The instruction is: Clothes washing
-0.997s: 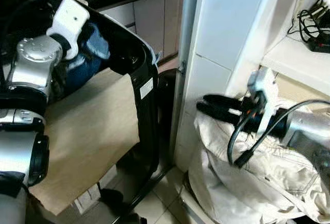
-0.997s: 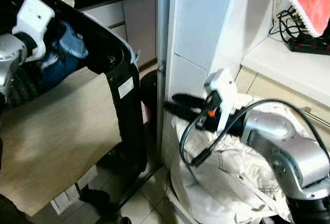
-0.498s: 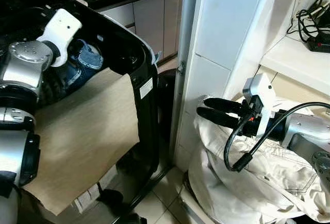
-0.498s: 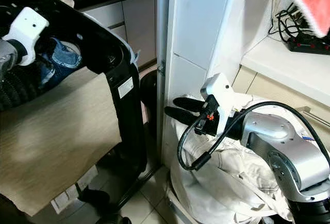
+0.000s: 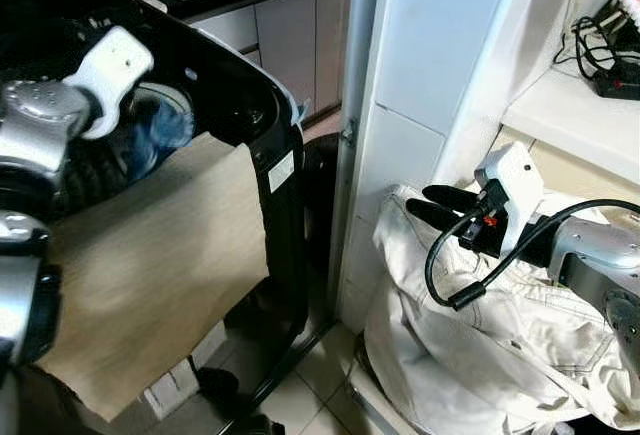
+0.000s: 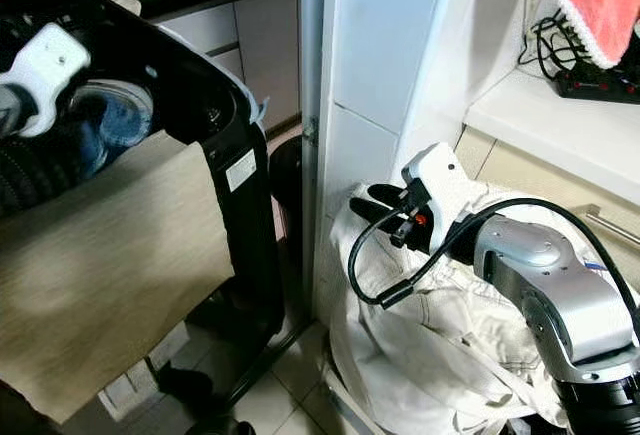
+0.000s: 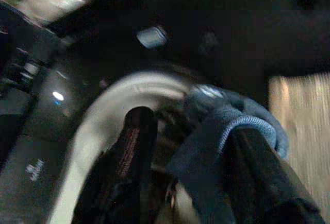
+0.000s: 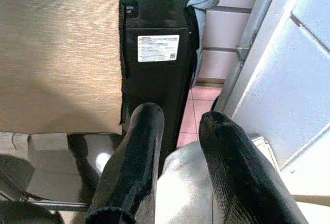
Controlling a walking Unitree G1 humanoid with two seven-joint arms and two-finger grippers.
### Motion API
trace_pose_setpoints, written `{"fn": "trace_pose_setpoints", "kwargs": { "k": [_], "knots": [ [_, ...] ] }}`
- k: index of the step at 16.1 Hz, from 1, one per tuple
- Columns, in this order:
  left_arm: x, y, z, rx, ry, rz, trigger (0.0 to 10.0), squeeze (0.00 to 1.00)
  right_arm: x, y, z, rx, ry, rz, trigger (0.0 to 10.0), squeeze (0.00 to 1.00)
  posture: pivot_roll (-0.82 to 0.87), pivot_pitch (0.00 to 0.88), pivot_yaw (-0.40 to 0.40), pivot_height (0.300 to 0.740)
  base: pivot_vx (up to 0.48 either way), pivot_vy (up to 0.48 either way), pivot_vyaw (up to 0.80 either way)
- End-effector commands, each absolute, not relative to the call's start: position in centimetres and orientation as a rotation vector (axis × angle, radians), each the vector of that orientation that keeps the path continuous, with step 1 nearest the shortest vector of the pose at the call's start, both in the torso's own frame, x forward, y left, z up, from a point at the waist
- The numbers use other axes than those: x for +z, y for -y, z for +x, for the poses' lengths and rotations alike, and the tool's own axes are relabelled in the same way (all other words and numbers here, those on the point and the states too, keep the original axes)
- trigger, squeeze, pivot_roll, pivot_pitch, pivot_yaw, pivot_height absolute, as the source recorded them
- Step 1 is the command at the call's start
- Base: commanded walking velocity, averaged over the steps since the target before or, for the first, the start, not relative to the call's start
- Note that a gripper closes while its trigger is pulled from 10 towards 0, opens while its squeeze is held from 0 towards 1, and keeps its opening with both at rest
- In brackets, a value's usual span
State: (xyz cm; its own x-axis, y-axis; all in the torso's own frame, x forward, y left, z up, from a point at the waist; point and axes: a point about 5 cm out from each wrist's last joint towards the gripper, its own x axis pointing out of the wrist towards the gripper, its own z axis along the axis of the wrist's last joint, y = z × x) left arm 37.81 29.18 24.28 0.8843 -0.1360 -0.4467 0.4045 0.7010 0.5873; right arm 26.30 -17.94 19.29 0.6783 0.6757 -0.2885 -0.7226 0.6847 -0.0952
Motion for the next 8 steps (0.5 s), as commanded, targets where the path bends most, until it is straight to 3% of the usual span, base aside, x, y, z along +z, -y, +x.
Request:
{"fn": "trace_pose_setpoints", "kwargs": {
  "k": [1,5,6,8],
  "knots": [
    [23.9,-29.4,37.4,-0.368,-0.452,0.780,10.0,1.00,19.3,18.4,26.3,0.773,-0.238,-0.230,10.0,0.00,-0.09,0.000,0.064,0.740,0.000,0.000,0.00],
    [24.2,-30.0,37.1,-0.346,-0.444,0.809,10.0,1.00,18.6,19.4,26.7,0.688,-0.278,-0.259,10.0,0.00,-0.09,0.000,0.066,0.740,0.000,0.000,0.00],
    [24.4,-30.2,37.1,-0.330,-0.438,0.821,10.0,0.00,18.3,19.7,27.0,0.652,-0.292,-0.265,10.0,0.00,-0.09,0.000,0.066,0.740,0.000,0.000,0.00],
    [25.3,-30.4,37.0,-0.330,-0.387,0.777,10.0,0.00,17.9,21.6,28.2,0.465,-0.315,-0.267,10.0,0.00,-0.09,0.000,0.067,0.740,0.000,0.000,0.00]
  ]
}}
